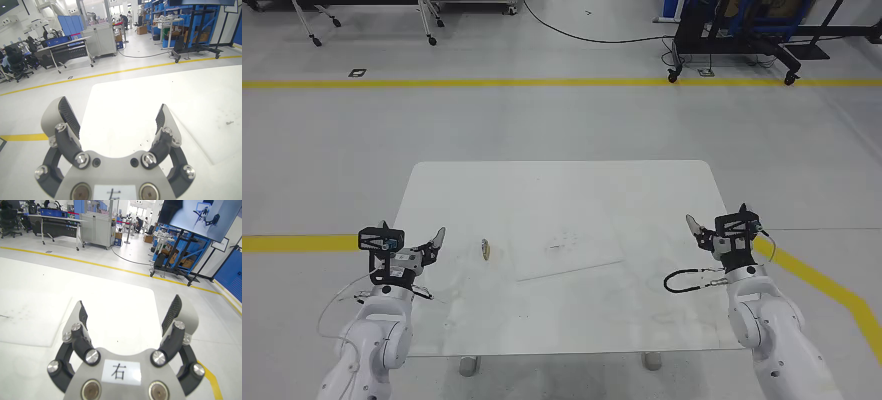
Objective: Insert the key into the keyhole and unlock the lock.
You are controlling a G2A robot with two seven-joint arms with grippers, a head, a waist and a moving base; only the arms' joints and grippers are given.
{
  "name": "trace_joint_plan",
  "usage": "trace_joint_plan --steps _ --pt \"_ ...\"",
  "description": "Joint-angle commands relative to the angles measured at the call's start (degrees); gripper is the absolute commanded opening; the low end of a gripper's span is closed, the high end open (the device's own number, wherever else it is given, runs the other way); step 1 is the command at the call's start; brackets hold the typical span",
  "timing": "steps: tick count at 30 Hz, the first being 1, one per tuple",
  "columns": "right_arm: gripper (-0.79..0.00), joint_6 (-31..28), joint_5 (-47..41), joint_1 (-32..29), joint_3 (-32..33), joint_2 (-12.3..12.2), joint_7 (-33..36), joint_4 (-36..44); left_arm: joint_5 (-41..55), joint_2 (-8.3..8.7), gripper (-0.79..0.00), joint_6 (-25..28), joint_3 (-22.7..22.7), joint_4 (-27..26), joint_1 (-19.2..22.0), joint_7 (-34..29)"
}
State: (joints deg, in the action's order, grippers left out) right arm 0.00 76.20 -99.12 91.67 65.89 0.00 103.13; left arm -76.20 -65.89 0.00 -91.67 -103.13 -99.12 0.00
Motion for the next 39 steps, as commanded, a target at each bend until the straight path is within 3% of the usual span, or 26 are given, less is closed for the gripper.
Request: trace_joint_plan --steps 1,11,24,27,34,35,39 --pt "0.0 -0.2 0.1 0.1 -0.1 0.0 0.1 0.0 0.0 0.0 0.0 0.0 0.0 0.0 0.0 0.0" --pt "0.0 -11.3 6.0 13.5 -13.0 0.8 7.2 -7.3 0.0 0.0 0.0 0.0 0.0 0.0 0.0 0.0" --pt "0.0 -28.5 9.3 32.3 -31.9 3.8 13.6 -24.6 0.0 0.0 0.0 0.0 0.0 0.0 0.0 0.0" --pt "-0.163 -29.8 9.2 35.6 -35.4 4.8 13.0 -28.4 0.0 0.0 0.0 0.0 0.0 0.0 0.0 0.0" --pt "-0.339 -35.1 8.0 42.1 -42.5 7.3 10.8 -35.6 0.0 0.0 0.0 0.0 0.0 0.0 0.0 0.0" --pt "-0.397 -35.7 7.5 43.1 -43.3 7.7 10.8 -36.9 0.0 0.0 0.0 0.0 0.0 0.0 0.0 0.0" --pt "-0.422 -37.8 6.4 46.6 -46.6 9.3 10.7 -41.2 0.0 0.0 0.0 0.0 0.0 0.0 0.0 0.0"
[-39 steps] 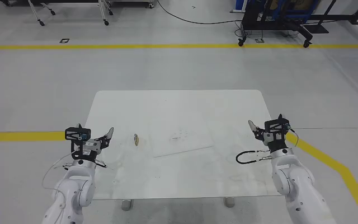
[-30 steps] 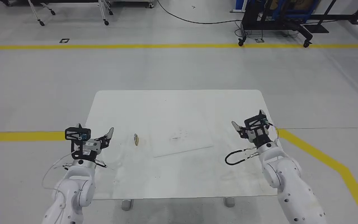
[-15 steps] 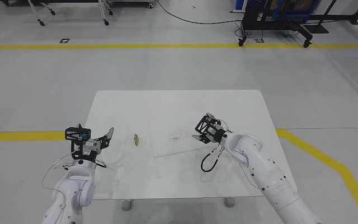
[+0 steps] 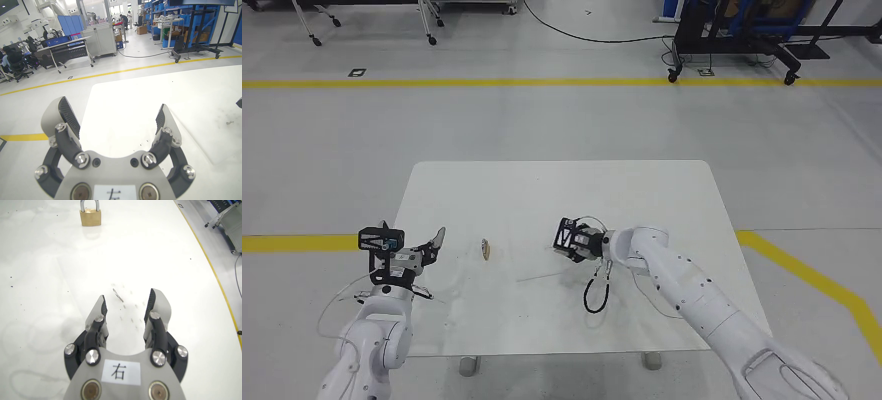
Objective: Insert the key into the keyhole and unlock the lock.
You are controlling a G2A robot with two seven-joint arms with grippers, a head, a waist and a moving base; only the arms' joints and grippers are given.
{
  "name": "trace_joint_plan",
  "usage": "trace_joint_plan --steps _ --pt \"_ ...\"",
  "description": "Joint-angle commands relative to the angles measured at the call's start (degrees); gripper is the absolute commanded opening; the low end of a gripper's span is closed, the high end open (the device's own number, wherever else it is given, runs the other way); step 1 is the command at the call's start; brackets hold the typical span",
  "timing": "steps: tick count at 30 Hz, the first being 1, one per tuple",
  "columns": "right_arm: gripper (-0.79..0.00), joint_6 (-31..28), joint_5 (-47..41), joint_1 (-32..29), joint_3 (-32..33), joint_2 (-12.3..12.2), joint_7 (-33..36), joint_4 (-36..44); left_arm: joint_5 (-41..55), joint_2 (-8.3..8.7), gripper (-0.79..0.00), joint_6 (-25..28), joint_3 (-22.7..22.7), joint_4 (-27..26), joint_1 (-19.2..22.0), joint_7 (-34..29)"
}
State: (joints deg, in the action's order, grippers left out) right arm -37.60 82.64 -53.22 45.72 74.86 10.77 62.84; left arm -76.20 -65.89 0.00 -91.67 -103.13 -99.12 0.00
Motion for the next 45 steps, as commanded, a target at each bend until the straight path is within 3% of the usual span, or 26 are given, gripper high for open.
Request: trace_joint_plan --steps 1,9,10,11,12,13,23,28,31,34,39,45 --pt "-0.419 -0.4 -0.2 1.3 -1.4 0.7 -0.1 -1.8 0.0 0.0 0.0 0.0 0.0 0.0 0.0 0.0" --pt "-0.493 -1.8 -0.7 4.7 -4.8 2.7 -1.5 -7.2 0.0 0.0 0.0 0.0 0.0 0.0 0.0 0.0" --pt "-0.526 -1.9 -0.8 5.0 -5.1 2.9 -1.7 -7.7 0.0 0.0 0.0 0.0 0.0 0.0 0.0 0.0" --pt "-0.6 -2.0 -0.8 5.2 -5.2 3.0 -1.9 -8.1 0.0 0.0 0.0 0.0 0.0 0.0 0.0 0.0" --pt "-0.745 -2.0 -0.9 5.4 -5.4 3.2 -2.1 -8.3 0.0 0.0 0.0 0.0 0.0 0.0 0.0 0.0" --pt "-0.785 -2.2 -0.8 5.6 -5.6 3.3 -2.4 -8.6 0.0 0.0 0.0 0.0 0.0 0.0 0.0 0.0" --pt "-0.785 -2.8 -2.1 5.2 -2.2 2.3 -6.7 -8.3 0.0 0.0 0.0 0.0 0.0 0.0 0.0 0.0" --pt "-0.785 0.1 -6.2 2.6 2.4 1.1 -8.7 -5.5 0.0 0.0 0.0 0.0 0.0 0.0 0.0 0.0" --pt "-0.785 1.0 -13.8 0.6 5.9 0.7 -8.5 -4.5 0.0 0.0 0.0 0.0 0.0 0.0 0.0 0.0" --pt "-0.785 -0.2 -27.6 -1.1 9.3 0.8 -5.4 -5.7 0.0 0.0 0.0 0.0 0.0 0.0 0.0 0.0" --pt "-0.785 -3.9 -54.2 -1.5 13.0 1.2 7.2 -10.6 0.0 0.0 0.0 0.0 0.0 0.0 0.0 0.0" --pt "-0.785 -7.1 -75.1 -2.0 16.7 0.6 18.4 -14.5 0.0 0.0 0.0 0.0 0.0 0.0 0.0 0.0"
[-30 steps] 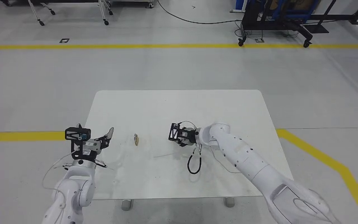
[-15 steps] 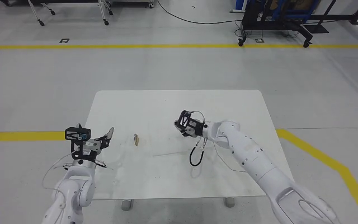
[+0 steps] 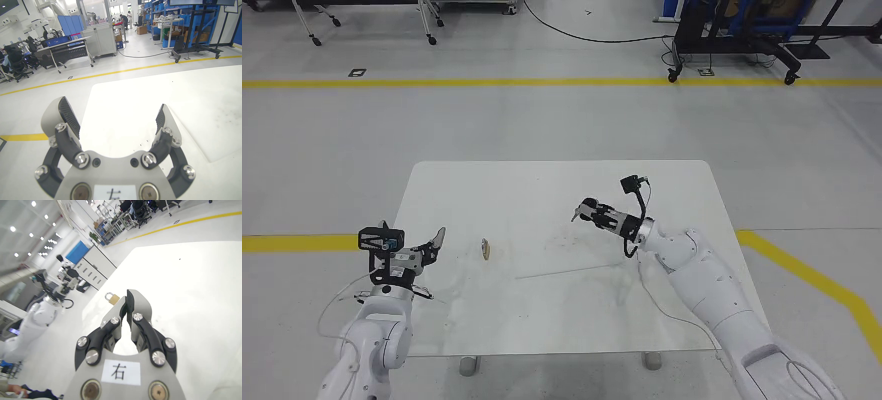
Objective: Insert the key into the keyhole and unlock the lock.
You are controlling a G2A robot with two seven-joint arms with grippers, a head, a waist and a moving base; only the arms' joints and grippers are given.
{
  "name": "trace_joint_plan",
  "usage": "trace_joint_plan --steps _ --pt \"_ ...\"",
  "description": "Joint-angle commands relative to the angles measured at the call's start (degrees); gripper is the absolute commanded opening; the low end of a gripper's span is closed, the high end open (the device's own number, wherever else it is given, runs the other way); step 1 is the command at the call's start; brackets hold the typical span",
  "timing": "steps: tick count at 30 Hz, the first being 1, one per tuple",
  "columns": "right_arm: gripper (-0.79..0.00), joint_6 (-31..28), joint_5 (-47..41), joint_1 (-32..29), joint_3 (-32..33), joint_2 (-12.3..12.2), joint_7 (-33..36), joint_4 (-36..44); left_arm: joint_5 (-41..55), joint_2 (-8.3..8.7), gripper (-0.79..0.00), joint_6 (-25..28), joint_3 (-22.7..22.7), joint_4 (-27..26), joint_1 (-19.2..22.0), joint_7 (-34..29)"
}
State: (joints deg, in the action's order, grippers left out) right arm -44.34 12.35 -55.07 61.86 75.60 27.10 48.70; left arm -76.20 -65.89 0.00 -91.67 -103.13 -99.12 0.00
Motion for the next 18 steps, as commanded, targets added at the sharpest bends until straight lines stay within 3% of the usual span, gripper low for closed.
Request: trace_joint_plan --steps 1,11,14,18 --pt "-0.785 -0.6 -5.6 -0.2 0.8 -0.2 2.6 -0.5 0.0 0.0 0.0 0.0 0.0 0.0 0.0 0.0" --pt "-0.785 -0.6 -5.6 -0.2 0.8 -0.2 2.6 -0.5 0.9 -0.04 0.0 0.3 0.0 -0.2 0.0 0.0" --pt "-0.785 -0.6 -5.6 -0.2 0.8 -0.2 2.6 -0.5 14.5 -0.57 0.0 2.7 -0.9 -2.3 -0.2 -1.0" --pt "-0.785 -0.6 -5.6 -0.2 0.8 -0.2 2.6 -0.5 38.1 -1.03 0.0 8.1 -2.1 -5.3 1.2 -9.0"
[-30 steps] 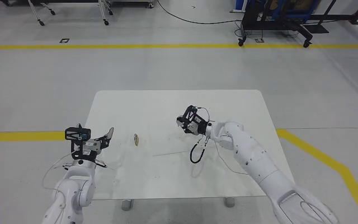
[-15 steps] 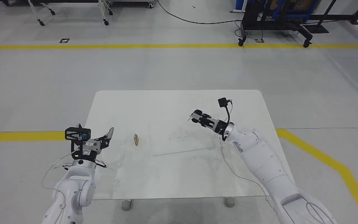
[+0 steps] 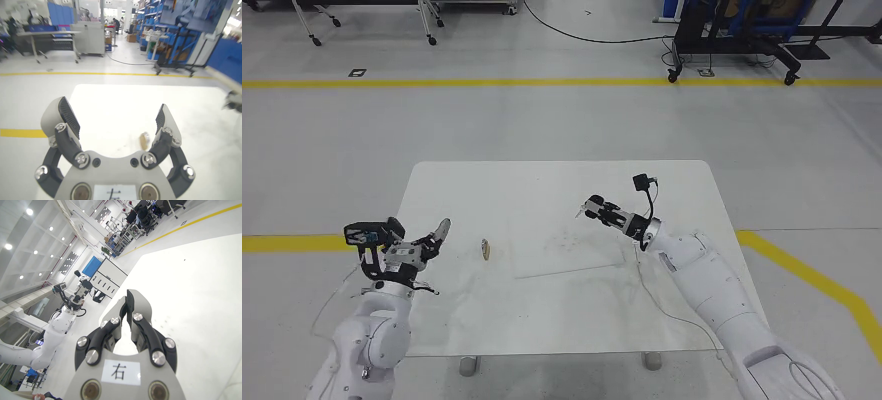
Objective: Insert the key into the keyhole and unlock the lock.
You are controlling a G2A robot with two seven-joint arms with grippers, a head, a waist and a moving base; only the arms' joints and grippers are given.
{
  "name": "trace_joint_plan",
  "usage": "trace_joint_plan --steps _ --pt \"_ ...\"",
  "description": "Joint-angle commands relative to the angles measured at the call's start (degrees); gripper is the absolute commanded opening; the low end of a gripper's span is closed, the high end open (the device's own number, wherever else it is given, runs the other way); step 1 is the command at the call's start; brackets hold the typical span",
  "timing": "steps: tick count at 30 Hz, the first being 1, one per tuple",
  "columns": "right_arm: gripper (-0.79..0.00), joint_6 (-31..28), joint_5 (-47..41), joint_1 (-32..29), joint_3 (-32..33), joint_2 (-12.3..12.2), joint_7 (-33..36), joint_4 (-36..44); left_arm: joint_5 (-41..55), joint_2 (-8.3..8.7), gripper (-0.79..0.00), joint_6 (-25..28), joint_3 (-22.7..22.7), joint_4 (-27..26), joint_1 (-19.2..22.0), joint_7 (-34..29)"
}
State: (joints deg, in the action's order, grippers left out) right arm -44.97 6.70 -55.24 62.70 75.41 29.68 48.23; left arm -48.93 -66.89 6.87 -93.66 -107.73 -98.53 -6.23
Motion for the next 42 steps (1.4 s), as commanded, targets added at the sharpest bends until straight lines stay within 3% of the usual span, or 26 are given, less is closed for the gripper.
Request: trace_joint_plan --steps 1,5,10,16,22,25,28,30,42 --pt "-0.785 0.4 -0.5 -0.4 -0.1 0.1 -0.2 0.4 14.7 -0.08 0.0 1.8 0.0 -1.3 1.2 -5.0" --pt "-0.785 1.2 -6.8 -1.5 -1.2 0.7 1.0 2.8 31.8 -0.44 0.0 3.4 3.2 -2.2 4.6 -14.1" --pt "-0.785 0.9 -19.3 -0.4 -3.1 1.9 7.0 1.4 53.3 -1.1 0.0 -0.1 8.1 4.1 11.0 -24.8" --pt "-0.785 0.0 -26.8 1.8 -5.4 3.3 12.3 -2.7 56.5 -1.66 0.0 1.1 13.2 10.3 15.0 -26.8" --pt "-0.785 0.2 -33.6 3.1 -7.7 4.8 17.9 -4.6 53.9 -1.91 0.0 2.6 16.6 12.0 15.8 -26.5" --pt "-0.785 0.5 -35.7 3.8 -8.8 5.6 19.8 -5.9 51.7 -1.97 -0.212 3.0 17.9 12.2 16.1 -25.9" --pt "-0.785 0.2 -36.9 4.3 -9.9 6.3 20.6 -7.1 49.5 -1.98 -0.302 3.3 18.7 11.9 16.4 -25.2" --pt "-0.785 0.2 -38.6 4.5 -10.3 6.8 21.9 -7.6 49.0 -2.0 -0.403 3.1 19.1 11.8 16.4 -24.9" --pt "-0.785 -1.2 -42.1 6.1 -11.3 8.3 25.6 -11.8 46.4 -1.9 -0.597 2.3 20.4 12.1 16.5 -24.5"
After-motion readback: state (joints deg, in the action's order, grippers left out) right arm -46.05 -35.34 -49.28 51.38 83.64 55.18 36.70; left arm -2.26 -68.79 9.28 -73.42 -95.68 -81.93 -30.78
